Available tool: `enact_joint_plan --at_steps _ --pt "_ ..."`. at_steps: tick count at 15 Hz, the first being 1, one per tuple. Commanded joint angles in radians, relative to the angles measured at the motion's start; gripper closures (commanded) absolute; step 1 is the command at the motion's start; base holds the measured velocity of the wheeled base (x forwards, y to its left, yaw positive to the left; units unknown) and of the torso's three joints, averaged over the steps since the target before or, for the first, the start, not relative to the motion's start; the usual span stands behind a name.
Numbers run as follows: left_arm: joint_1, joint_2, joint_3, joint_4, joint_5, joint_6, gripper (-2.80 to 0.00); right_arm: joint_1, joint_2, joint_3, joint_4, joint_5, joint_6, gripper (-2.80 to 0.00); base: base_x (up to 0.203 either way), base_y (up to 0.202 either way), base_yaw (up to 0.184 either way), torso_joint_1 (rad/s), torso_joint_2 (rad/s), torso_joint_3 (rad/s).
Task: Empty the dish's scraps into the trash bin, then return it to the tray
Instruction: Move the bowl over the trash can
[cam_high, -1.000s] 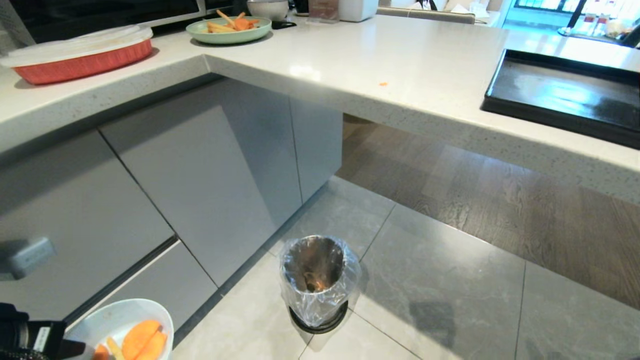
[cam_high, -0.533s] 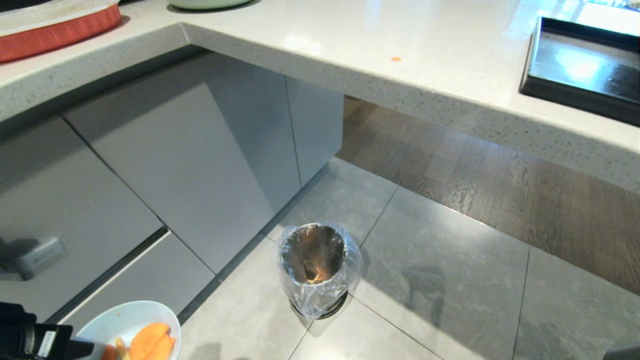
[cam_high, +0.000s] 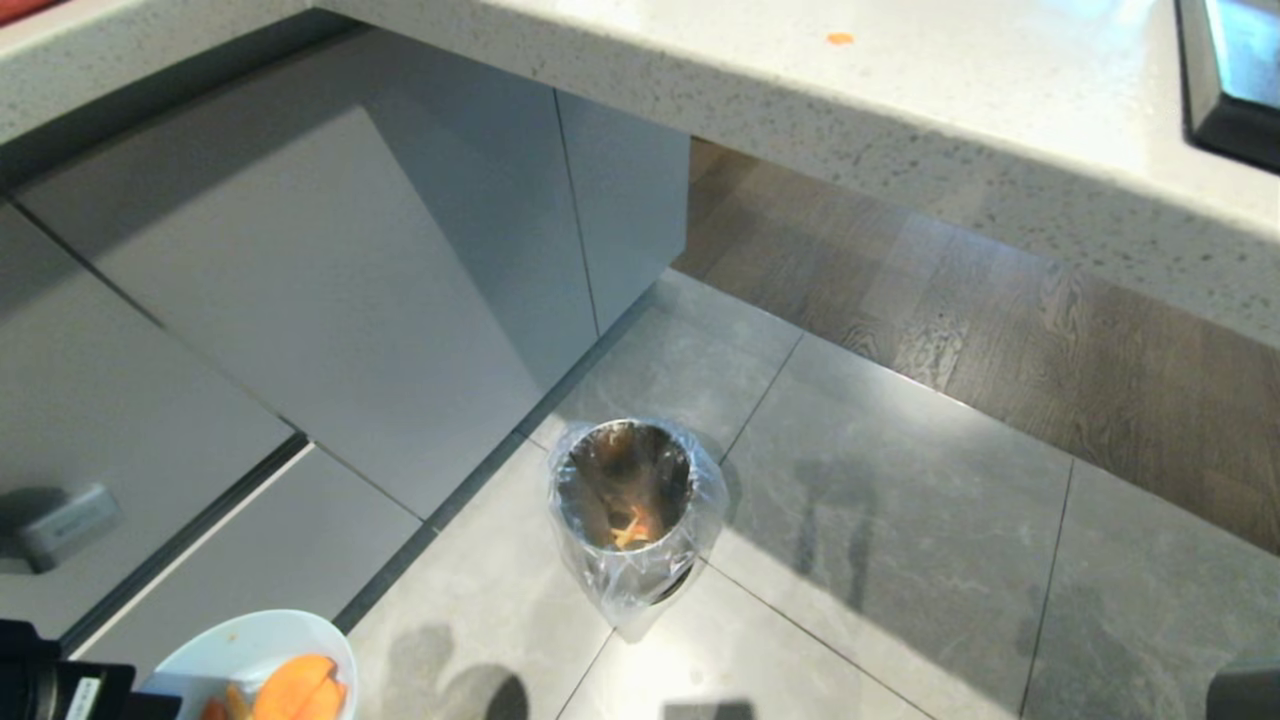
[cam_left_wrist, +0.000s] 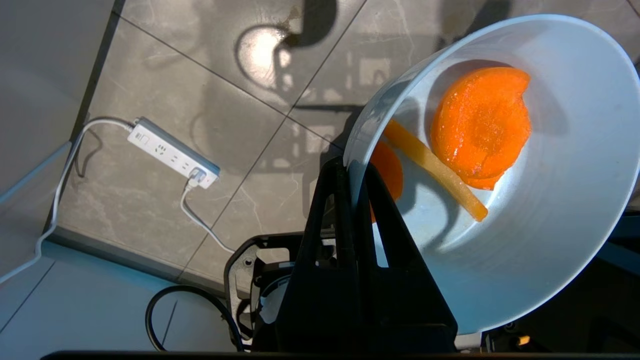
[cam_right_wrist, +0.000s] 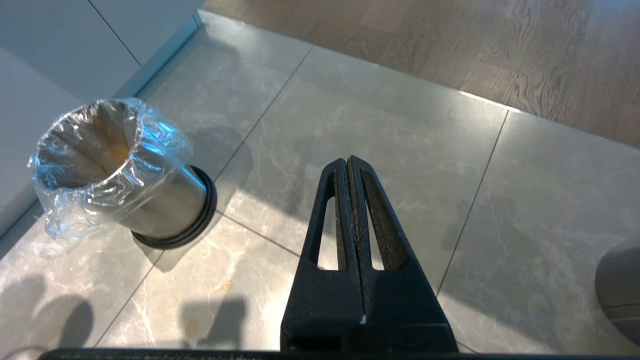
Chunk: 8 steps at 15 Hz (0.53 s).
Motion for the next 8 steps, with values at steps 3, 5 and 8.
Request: enact_joint_plan --at_steps 3,5,8 --pt "0.001 -0.007 -0.001 0.007 -0.001 -0.002 0.0 0.0 0.0 0.0 0.0 0.0 0.001 0.0 0.0 0.0 0.0 0.008 0.0 -0.198" --pt "0.001 -0.008 -0.001 0.007 0.001 -0.002 0.0 0.0 0.0 0.0 0.0 0.0 0.001 0.0 0.0 0.0 0.0 0.004 0.0 -0.195" --pt "0.001 -0.012 -0.001 0.007 0.001 -0.001 0.0 0.0 0.0 0.0 0.0 -0.001 0.001 0.0 0.0 0.0 0.0 0.006 0.0 -0.197"
